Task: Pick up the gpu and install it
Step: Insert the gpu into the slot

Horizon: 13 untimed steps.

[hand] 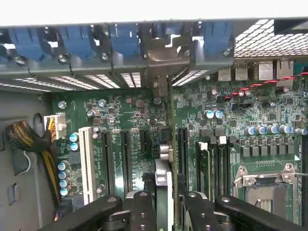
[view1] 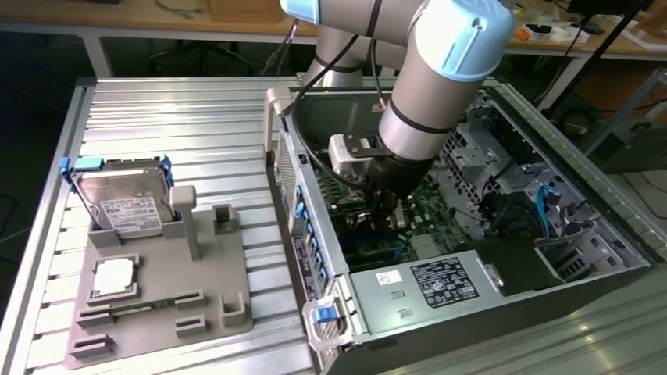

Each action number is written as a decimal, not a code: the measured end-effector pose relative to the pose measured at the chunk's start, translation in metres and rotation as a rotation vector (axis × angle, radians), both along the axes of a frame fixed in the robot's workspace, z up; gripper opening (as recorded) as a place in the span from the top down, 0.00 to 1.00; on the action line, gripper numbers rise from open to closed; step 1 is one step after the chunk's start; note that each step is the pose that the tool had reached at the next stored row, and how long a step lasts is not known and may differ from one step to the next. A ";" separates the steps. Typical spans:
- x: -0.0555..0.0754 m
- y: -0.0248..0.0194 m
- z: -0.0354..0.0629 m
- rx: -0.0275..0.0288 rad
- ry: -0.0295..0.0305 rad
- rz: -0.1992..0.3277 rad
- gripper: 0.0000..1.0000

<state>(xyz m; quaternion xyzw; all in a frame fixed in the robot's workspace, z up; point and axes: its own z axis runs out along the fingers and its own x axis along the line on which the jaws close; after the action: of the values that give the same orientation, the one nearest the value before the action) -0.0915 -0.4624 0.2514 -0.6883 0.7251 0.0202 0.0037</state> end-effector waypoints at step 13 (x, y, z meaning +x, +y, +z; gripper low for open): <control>0.000 0.0001 0.0124 -0.0021 0.0078 -0.003 0.73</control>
<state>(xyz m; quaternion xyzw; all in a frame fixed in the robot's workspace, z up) -0.0913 -0.4623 0.2638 -0.6872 0.7262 0.0221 0.0001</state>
